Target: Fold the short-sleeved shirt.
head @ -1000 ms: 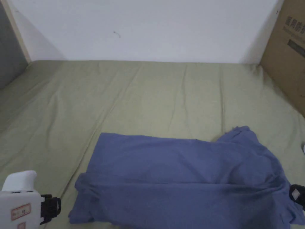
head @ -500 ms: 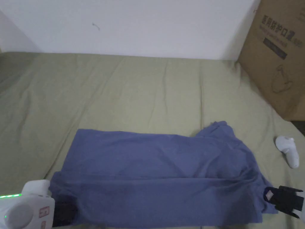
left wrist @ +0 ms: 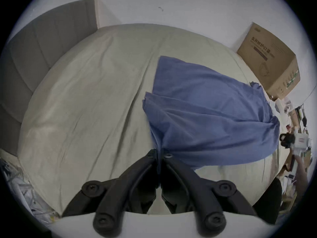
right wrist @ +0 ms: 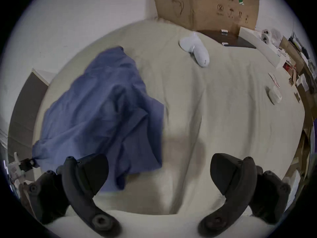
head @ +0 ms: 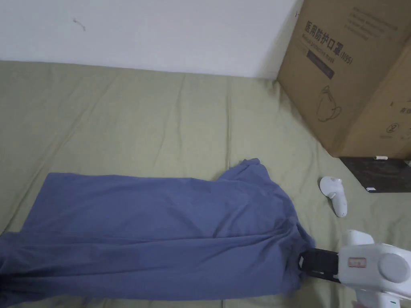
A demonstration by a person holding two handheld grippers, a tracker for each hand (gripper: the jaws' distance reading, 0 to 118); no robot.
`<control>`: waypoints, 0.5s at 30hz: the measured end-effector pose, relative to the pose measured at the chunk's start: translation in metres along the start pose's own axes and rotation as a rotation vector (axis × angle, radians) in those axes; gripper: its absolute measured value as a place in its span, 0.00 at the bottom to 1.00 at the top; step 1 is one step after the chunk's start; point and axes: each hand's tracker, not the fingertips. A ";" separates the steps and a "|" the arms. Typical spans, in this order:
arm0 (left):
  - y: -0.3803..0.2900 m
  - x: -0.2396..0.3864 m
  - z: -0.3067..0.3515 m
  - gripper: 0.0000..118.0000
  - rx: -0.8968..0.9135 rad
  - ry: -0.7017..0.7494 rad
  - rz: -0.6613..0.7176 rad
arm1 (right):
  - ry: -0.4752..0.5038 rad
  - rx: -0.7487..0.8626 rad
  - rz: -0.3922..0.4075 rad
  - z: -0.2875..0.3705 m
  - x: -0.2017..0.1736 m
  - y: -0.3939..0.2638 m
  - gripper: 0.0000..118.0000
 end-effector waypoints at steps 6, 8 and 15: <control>0.001 0.010 0.000 0.02 -0.004 0.025 -0.041 | -0.042 -0.072 0.167 -0.022 -0.029 0.010 0.80; 0.001 0.008 0.001 0.02 -0.006 0.026 -0.045 | -0.024 -0.052 0.188 -0.017 -0.035 0.006 0.48; 0.005 0.002 0.012 0.02 0.000 -0.005 -0.025 | 0.029 0.058 0.205 0.026 -0.032 -0.005 0.04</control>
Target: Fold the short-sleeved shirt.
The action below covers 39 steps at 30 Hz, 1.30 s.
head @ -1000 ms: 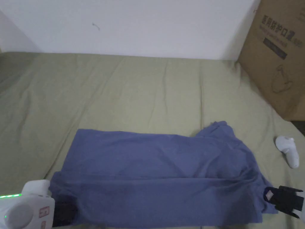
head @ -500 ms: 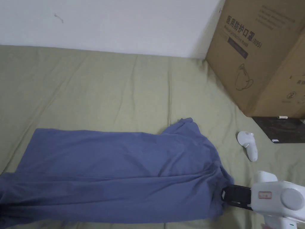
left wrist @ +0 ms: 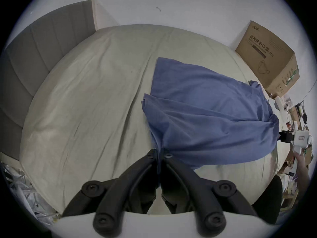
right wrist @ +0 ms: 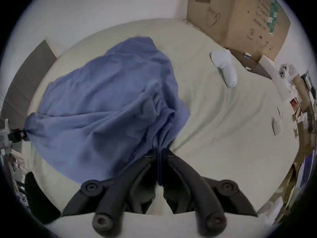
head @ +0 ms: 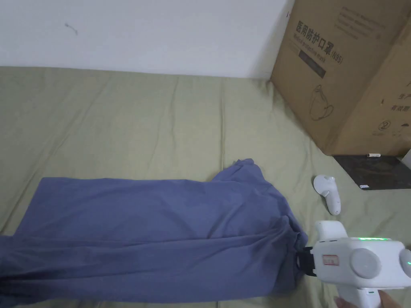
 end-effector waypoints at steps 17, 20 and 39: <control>-0.068 -0.035 0.039 0.14 -0.127 -0.036 0.011 | 0.033 -0.144 -0.083 0.065 0.042 -0.082 0.03; -0.074 -0.038 0.038 0.73 -0.120 0.001 0.028 | -0.005 -0.142 -0.086 0.059 0.035 -0.085 0.63; 0.038 0.066 0.046 0.01 0.177 -0.073 -0.116 | 0.170 0.225 0.059 0.077 -0.136 0.036 0.00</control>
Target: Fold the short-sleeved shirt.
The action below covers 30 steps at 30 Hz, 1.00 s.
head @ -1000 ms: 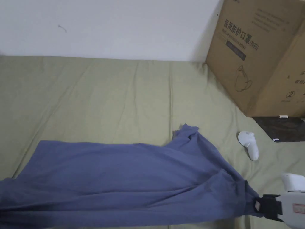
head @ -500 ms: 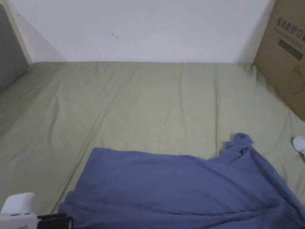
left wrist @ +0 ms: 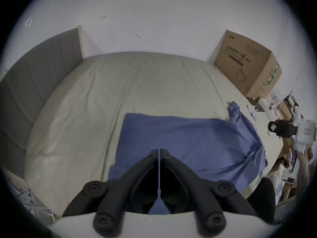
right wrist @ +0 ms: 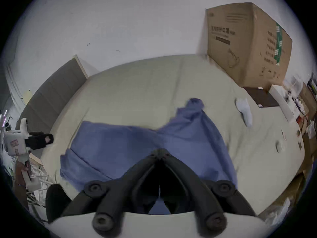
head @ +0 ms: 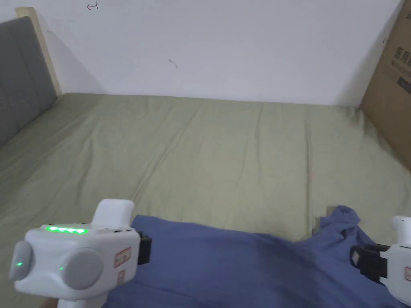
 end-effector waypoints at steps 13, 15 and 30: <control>0.058 -0.090 -0.175 0.98 -0.249 0.050 0.027 | -0.043 -0.112 -0.020 -0.042 0.050 0.014 0.00; 0.056 -0.091 -0.197 0.99 -0.293 0.069 0.022 | -0.058 -0.134 -0.053 -0.044 0.061 0.009 0.00; 0.069 -0.066 -0.108 0.00 -0.170 0.000 -0.092 | -0.130 -0.221 -0.240 -0.163 0.168 0.063 0.99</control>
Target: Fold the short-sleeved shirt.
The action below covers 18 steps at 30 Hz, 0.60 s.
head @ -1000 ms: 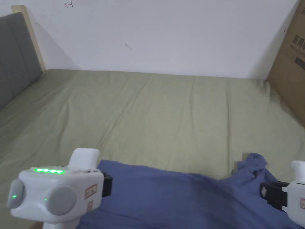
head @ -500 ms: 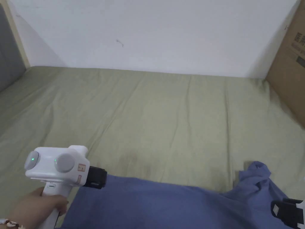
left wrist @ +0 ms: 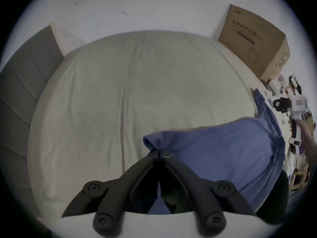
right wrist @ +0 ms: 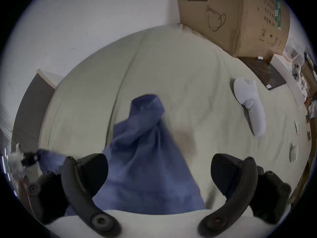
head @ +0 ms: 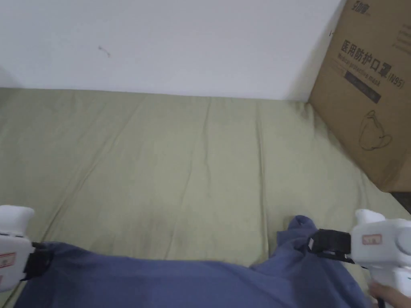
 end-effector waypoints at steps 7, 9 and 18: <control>-0.011 -0.015 0.014 0.00 0.018 -0.008 0.101 | -0.190 -0.154 0.128 -0.052 -0.008 0.022 0.67; -0.015 -0.015 0.016 0.00 -0.004 -0.009 0.104 | -0.085 -0.095 0.219 -0.032 -0.018 0.018 0.00; -0.032 -0.024 0.048 0.00 0.035 -0.074 0.230 | 0.094 0.099 0.069 0.088 0.000 -0.005 0.00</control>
